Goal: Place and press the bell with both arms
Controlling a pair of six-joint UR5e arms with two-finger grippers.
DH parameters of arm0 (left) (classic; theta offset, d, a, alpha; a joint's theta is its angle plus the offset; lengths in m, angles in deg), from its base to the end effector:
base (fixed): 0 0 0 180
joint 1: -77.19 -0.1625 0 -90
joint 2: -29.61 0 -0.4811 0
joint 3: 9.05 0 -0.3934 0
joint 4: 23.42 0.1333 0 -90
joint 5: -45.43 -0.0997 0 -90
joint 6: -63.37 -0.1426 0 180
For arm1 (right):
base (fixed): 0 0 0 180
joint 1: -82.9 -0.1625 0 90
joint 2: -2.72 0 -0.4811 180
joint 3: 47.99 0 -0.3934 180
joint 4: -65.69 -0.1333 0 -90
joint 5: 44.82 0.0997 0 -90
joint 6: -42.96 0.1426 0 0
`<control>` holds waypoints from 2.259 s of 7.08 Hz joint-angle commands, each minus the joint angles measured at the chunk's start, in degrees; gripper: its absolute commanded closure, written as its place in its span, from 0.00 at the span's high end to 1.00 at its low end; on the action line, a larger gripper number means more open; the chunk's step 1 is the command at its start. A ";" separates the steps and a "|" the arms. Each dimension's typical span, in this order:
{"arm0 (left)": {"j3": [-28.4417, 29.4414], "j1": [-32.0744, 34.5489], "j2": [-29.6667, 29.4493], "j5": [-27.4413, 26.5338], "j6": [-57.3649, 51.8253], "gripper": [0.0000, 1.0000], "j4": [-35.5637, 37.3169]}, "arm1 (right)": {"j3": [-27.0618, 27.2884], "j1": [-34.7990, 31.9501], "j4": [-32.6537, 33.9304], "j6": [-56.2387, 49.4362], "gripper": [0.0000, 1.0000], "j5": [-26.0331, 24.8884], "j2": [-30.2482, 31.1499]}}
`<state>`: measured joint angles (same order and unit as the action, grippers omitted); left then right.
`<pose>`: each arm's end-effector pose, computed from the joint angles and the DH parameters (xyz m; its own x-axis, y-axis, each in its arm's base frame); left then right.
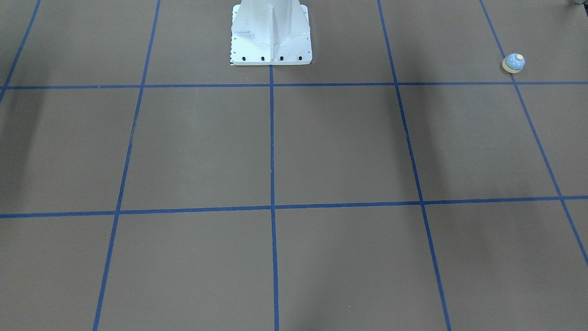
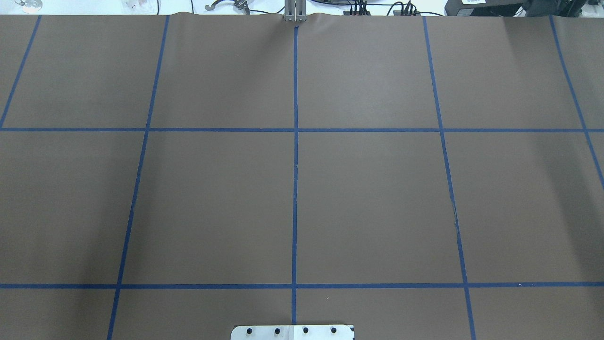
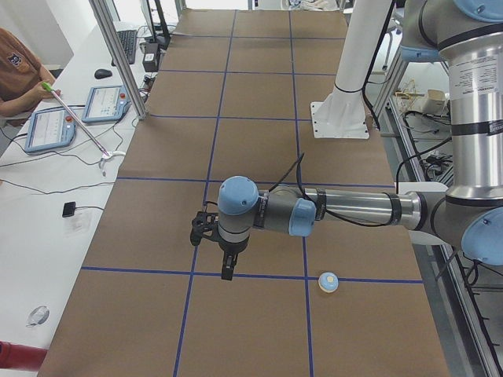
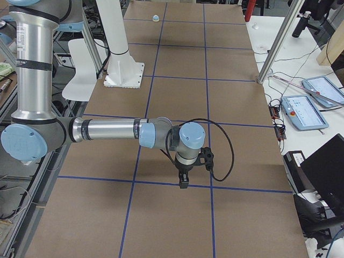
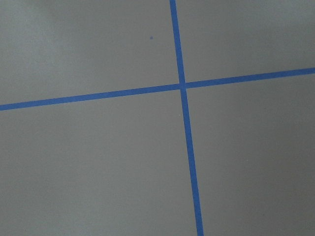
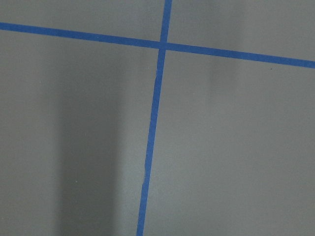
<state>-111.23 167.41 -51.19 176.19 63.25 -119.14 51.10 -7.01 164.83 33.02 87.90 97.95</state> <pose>-0.0419 -0.4307 0.7086 0.7578 0.0979 -0.6451 0.0022 0.9883 0.1526 0.0359 -0.4383 0.7286 0.7235 -0.1115 0.6813 0.1284 0.9914 0.0260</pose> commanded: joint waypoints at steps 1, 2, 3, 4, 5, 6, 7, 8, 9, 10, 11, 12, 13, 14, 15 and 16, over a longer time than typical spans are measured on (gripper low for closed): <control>-7.88 -1.61 -2.15 -7.05 0.21 1.00 13.79 | 0.23 0.00 0.00 0.01 1.00 0.17 -0.13; -14.99 -4.24 -2.43 -11.71 2.99 1.00 21.98 | 0.40 0.00 0.00 0.01 1.00 0.52 0.13; -21.41 -10.18 -2.78 -15.85 12.94 1.00 28.07 | 0.49 0.00 0.00 0.01 1.00 0.53 0.39; -26.26 -16.51 -2.87 -18.41 26.26 1.00 31.70 | 0.49 0.00 0.00 0.01 1.00 0.70 0.39; -28.75 -20.83 -2.61 -18.61 36.14 1.00 32.60 | 0.67 0.00 0.09 0.01 1.00 0.70 0.39; -30.95 -25.49 -2.08 -20.44 47.81 1.00 33.92 | 0.84 0.00 0.09 0.01 1.00 0.79 0.39; -32.54 -33.63 -1.56 -23.68 63.77 1.00 35.32 | 0.93 0.00 0.09 0.01 1.00 0.79 0.48; -32.21 -42.41 -1.12 -27.71 79.41 1.00 35.42 | 0.93 0.00 0.09 0.10 1.00 0.79 0.05; -32.03 -49.28 0.11 -29.84 92.36 1.00 35.60 | 1.02 0.26 0.00 0.01 1.00 1.49 -0.83; -31.50 -54.14 2.12 -31.25 101.80 1.00 35.51 | 0.85 1.48 0.61 0.10 1.00 3.84 -4.84; -29.59 -58.54 3.62 -32.40 111.38 1.00 35.51 | 0.58 5.50 0.53 0.18 1.00 3.00 -7.32; -28.09 -60.84 5.72 -33.19 118.26 1.00 35.60 | 0.49 7.62 0.44 0.18 1.00 2.81 -10.39; -25.90 -61.82 7.66 -33.29 123.47 1.00 35.51 | 0.84 10.87 0.44 0.36 1.00 2.81 -13.11; -23.26 -61.92 8.46 -33.20 125.95 1.00 35.51 | 0.24 14.55 0.18 4.71 1.00 1.42 -16.36; -19.93 -61.92 8.99 -33.11 130.68 1.00 35.16 | 0.66 15.28 0.26 5.97 1.00 -0.60 -19.61; -17.11 -62.01 9.08 -32.85 136.55 1.00 34.99 | 1.02 16.95 0.00 6.86 1.00 -0.53 -19.73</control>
<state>-131.95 105.56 -42.53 143.11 193.23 -83.90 51.75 7.85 165.03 38.28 88.14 79.90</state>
